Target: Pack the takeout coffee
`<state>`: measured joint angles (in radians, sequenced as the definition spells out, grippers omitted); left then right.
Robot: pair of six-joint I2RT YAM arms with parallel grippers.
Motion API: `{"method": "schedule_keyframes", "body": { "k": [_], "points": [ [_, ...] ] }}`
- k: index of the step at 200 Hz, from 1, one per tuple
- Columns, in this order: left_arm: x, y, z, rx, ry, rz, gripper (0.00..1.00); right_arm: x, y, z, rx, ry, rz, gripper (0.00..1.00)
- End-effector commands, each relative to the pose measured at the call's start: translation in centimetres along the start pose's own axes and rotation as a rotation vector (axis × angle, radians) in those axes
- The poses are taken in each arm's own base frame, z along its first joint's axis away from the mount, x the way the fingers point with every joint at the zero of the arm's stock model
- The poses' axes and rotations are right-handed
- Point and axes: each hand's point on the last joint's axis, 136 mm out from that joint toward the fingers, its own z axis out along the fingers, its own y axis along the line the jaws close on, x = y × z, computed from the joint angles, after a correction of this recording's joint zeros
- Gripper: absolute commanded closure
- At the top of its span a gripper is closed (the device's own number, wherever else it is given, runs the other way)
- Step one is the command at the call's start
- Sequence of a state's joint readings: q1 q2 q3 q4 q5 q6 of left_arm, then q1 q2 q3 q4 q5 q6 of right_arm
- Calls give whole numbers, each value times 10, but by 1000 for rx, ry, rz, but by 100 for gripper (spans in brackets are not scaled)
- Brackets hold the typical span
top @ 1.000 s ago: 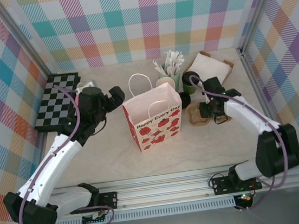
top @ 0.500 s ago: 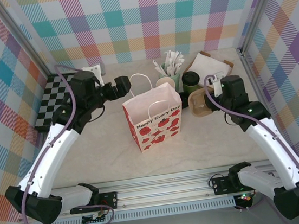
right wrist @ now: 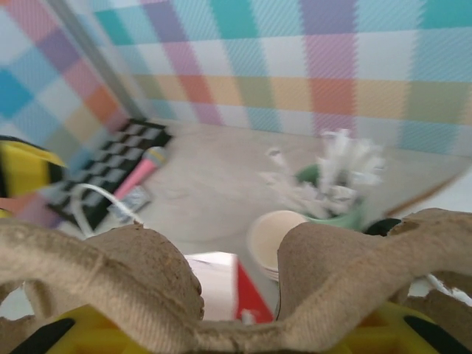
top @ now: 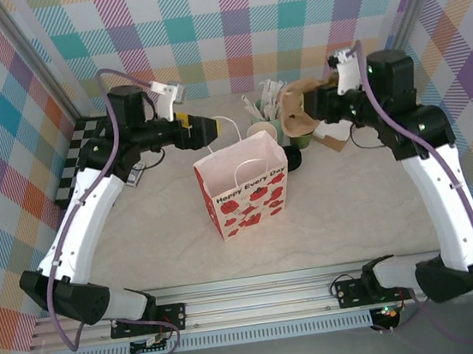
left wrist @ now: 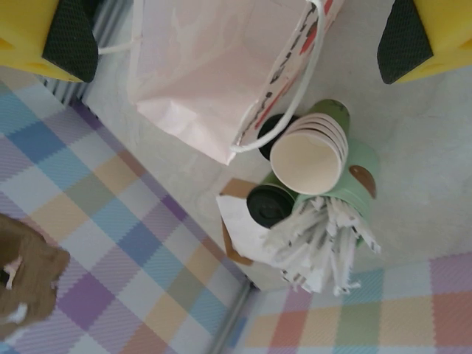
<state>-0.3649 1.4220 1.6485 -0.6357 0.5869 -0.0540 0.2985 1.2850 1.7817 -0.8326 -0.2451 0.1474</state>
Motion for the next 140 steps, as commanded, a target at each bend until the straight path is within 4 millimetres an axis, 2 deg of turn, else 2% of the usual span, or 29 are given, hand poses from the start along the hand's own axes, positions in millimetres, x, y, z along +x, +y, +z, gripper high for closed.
{"method": "schedule_keyframes", "body": {
  "k": [1, 28, 70, 104, 140],
  "points": [
    [6, -5, 1, 46, 55, 21, 1, 7, 38, 7, -226, 119, 152, 63],
    [8, 24, 13, -76, 81, -15, 6, -3, 62, 15, -378, 169, 252, 64],
    [7, 20, 28, -1, 91, -51, 28, -3, 89, 30, -517, 246, 328, 64],
    [6, 25, 33, -11, 89, -66, 49, 10, 99, 49, -543, 314, 359, 65],
    [8, 26, 37, -6, 99, -76, 71, 24, 119, 63, -604, 386, 359, 64]
  ]
}}
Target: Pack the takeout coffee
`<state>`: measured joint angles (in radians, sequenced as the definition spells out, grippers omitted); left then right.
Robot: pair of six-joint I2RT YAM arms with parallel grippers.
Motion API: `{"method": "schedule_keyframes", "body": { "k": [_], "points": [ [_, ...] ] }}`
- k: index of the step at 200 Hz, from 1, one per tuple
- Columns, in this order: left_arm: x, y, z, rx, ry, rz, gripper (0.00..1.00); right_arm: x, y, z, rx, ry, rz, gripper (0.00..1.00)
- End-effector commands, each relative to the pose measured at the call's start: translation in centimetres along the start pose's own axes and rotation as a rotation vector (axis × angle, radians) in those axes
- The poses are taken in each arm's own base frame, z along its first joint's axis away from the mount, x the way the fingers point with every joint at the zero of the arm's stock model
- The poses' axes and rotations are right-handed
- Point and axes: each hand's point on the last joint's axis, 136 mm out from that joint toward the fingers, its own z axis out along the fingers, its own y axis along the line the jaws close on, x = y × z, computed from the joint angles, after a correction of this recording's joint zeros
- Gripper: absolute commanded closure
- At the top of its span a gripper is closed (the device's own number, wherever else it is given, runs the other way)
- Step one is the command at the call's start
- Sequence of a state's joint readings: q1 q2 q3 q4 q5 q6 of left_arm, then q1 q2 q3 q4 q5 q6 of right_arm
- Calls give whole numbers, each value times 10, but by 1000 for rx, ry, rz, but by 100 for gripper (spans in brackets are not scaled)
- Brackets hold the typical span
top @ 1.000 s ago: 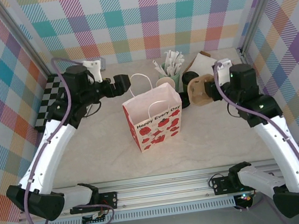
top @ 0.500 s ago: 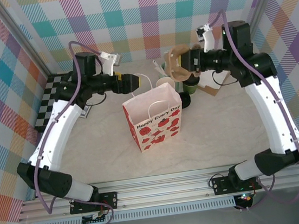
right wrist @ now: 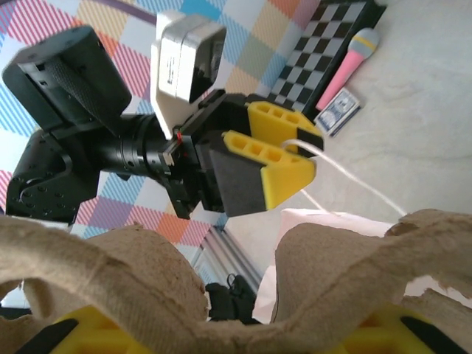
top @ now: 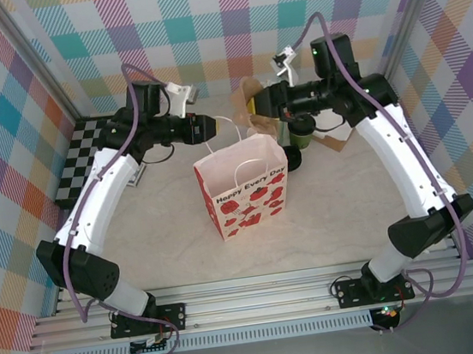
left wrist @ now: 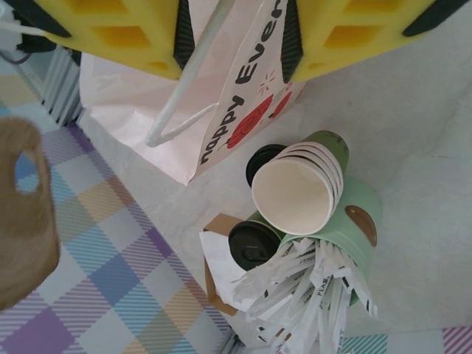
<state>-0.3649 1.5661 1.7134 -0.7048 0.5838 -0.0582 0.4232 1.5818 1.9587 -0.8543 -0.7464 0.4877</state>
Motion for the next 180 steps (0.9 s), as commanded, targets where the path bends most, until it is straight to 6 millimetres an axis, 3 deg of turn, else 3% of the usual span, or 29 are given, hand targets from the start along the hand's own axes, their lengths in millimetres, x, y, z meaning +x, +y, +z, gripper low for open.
{"method": "schedule_keyframes", "body": {
  "k": [1, 17, 76, 93, 180],
  "points": [
    [-10, -4, -3, 20, -22, 10, 71, 4, 17, 10, -76, 46, -2, 64],
    [-10, -5, -4, 22, -23, 14, 78, 12, 12, 19, -83, 89, 24, 63],
    [-7, -5, 0, 36, 10, -11, 91, 41, -14, 41, -82, 229, 120, 63],
    [-8, -2, 2, 25, 11, -17, 100, 49, -24, 45, -55, 255, 145, 62],
    [-14, 15, 9, -45, -8, -65, 100, 85, -77, 56, 140, 364, 209, 61]
  ]
}}
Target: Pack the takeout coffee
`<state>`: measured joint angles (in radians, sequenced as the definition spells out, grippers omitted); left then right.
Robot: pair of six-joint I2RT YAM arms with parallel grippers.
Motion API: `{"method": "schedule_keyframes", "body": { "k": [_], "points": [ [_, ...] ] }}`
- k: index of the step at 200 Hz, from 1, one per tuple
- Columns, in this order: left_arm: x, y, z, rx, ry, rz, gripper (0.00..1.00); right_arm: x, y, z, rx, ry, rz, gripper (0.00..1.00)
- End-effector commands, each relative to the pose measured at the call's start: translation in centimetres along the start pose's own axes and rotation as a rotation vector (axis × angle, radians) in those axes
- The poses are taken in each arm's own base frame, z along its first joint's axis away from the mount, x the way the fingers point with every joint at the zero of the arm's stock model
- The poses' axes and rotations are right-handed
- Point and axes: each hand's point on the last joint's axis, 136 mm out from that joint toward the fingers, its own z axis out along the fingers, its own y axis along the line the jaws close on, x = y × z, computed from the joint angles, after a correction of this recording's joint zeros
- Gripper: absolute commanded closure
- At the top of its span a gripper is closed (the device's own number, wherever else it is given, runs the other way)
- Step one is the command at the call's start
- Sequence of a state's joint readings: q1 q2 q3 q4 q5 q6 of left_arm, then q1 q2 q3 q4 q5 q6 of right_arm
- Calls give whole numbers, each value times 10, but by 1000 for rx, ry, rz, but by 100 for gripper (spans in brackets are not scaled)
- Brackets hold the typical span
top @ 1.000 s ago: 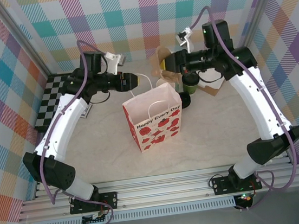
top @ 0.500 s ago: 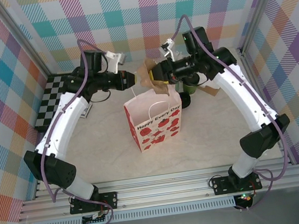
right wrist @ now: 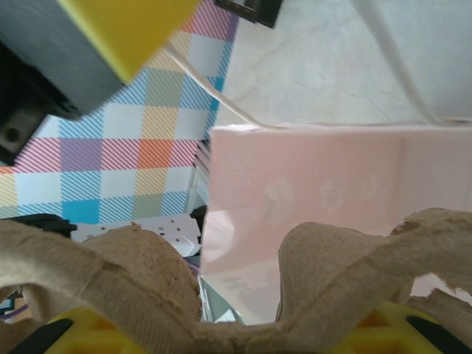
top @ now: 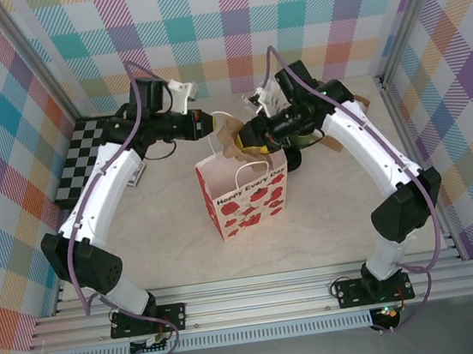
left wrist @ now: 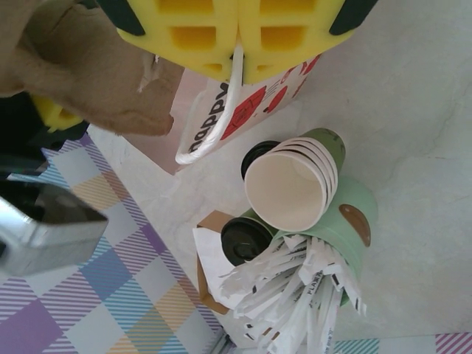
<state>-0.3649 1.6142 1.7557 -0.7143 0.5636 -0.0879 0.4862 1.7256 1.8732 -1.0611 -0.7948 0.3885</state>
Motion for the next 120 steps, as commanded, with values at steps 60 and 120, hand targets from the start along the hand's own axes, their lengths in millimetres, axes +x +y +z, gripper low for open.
{"method": "schedule_keyframes", "body": {
  "k": [60, 120],
  "points": [
    [-15, 7, 3, -20, -25, -62, 100, 18, -53, 12, 340, -3, 44, 62],
    [-17, 3, 7, 14, -19, -101, 100, 20, -74, 22, 558, -26, 2, 60]
  ]
}}
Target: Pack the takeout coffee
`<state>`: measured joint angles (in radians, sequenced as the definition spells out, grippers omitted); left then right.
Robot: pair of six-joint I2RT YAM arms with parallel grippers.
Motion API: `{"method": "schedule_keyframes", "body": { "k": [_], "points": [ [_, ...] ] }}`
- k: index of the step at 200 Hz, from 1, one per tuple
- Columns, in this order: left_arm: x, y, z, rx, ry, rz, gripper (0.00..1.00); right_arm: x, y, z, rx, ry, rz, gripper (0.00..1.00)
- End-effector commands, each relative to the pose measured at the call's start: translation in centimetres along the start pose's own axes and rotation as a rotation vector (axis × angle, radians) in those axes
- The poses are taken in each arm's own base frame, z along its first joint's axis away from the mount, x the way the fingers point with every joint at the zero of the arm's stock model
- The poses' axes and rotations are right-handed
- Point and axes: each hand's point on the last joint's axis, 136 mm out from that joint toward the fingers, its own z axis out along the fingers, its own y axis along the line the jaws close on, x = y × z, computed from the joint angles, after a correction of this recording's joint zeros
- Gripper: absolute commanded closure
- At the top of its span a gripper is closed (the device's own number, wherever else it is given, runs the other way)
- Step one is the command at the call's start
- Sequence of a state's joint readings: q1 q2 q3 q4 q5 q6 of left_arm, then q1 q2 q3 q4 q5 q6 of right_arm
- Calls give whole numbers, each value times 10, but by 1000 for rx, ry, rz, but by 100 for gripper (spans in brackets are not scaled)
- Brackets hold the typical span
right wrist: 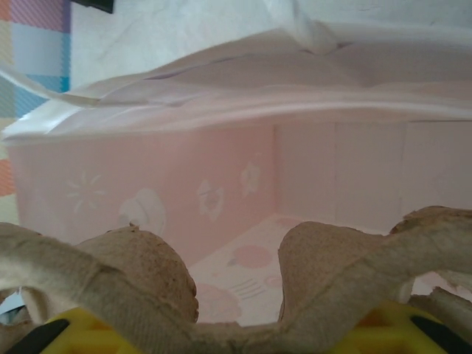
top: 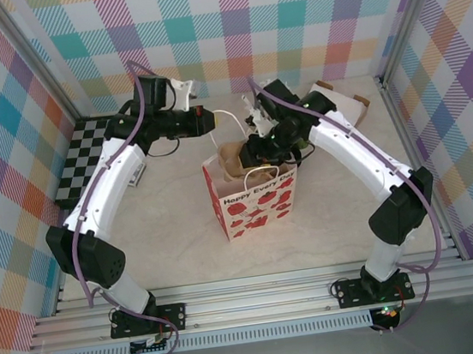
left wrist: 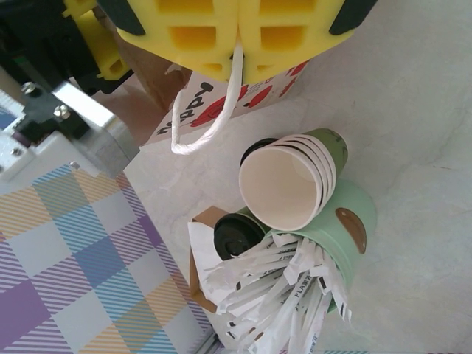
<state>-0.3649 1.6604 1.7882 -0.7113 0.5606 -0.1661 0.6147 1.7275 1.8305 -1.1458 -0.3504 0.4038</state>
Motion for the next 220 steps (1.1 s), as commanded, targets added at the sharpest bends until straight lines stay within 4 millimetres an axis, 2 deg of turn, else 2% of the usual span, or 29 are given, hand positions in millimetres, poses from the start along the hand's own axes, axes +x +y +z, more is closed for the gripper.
{"method": "schedule_keyframes", "body": {
  "k": [1, 104, 145, 220],
  "points": [
    [-12, -4, -4, 20, -26, -18, 100, 0, -16, 5, 143, -22, -2, 60],
    [-19, -17, 2, 109, -18, -74, 100, 5, -32, 24, 322, -27, -30, 61],
    [-23, -6, 2, 55, -36, -174, 100, 10, -40, 35, 385, -37, -65, 62],
    [-31, 9, -1, -32, -90, -301, 100, 13, -33, 43, 364, -52, -197, 61]
  ]
}}
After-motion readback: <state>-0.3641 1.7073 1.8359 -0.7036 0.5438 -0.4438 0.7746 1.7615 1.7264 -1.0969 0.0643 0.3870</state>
